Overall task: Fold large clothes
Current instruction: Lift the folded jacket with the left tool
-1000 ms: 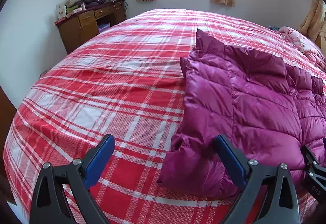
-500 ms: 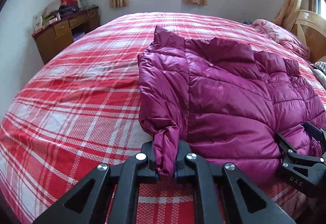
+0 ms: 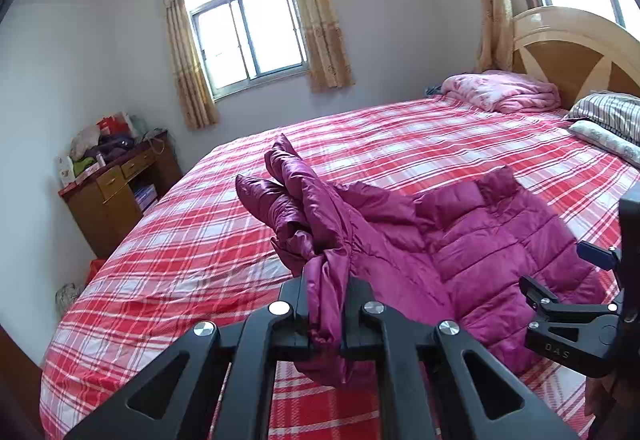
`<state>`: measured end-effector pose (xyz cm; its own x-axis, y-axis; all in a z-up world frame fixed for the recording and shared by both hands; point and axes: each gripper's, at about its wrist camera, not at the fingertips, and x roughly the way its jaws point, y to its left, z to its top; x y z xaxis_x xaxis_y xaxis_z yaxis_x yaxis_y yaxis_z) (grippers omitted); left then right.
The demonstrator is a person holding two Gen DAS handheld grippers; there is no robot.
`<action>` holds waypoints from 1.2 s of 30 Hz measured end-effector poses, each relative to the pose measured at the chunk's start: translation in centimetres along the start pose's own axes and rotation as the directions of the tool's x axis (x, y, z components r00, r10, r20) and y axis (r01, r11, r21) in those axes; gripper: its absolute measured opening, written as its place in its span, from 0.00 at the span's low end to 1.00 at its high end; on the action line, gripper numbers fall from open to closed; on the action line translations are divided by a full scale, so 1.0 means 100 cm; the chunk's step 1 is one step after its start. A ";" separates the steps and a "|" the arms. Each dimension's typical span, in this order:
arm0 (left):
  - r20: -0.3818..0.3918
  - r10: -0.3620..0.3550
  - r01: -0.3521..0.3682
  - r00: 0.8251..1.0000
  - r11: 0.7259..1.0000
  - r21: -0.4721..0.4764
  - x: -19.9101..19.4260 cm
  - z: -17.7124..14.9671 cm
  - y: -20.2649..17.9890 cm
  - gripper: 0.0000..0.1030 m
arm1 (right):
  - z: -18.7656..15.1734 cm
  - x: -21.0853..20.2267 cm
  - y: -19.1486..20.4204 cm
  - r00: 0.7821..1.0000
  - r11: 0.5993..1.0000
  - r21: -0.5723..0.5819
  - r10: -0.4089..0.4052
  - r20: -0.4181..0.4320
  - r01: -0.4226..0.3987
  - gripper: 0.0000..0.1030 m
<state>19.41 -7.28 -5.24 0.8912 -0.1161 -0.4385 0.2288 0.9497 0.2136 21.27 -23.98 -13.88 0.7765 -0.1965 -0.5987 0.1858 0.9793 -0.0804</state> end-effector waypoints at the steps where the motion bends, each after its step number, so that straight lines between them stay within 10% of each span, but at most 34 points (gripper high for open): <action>1: 0.012 -0.012 0.011 1.000 1.000 0.012 -0.003 0.005 -0.007 0.06 | 0.000 0.003 -0.009 1.000 1.000 0.012 -0.021 -0.014 0.021 0.86; 19: -0.002 -0.268 0.255 0.963 0.916 0.308 -0.007 0.014 -0.181 0.06 | -0.041 0.017 -0.121 0.979 0.972 0.187 -0.109 -0.170 0.140 0.86; 36: -0.052 -0.240 0.237 0.970 0.862 0.449 0.039 -0.039 -0.239 0.07 | -0.059 0.018 -0.144 0.986 0.953 0.268 -0.110 -0.126 0.141 0.87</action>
<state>15.89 -29.34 -15.45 0.7890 -0.3251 -0.5214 0.5840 0.6603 0.4721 16.49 -38.15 -18.50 0.6692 -0.2957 -0.6817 0.4482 0.8924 0.0529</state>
